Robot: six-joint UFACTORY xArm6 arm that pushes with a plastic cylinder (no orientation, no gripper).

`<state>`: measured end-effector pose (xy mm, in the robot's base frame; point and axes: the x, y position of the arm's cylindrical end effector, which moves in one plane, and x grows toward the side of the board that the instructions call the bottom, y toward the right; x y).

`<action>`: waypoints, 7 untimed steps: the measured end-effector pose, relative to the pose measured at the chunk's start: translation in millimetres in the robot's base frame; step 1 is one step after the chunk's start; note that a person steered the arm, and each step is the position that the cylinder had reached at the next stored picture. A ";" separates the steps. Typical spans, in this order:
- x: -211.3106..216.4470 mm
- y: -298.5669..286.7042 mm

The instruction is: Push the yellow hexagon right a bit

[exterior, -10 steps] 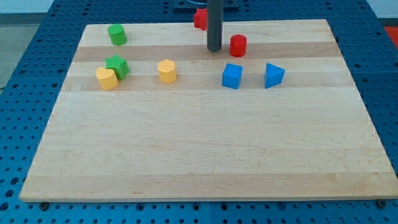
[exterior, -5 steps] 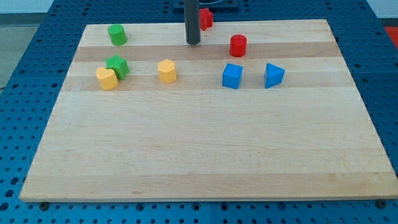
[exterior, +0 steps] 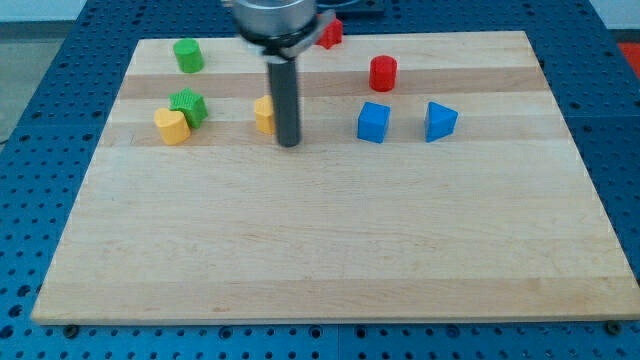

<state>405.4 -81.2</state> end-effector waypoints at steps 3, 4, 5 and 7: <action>-8.9 -38.3; -23.1 -39.1; -45.1 -35.5; -17.3 -13.8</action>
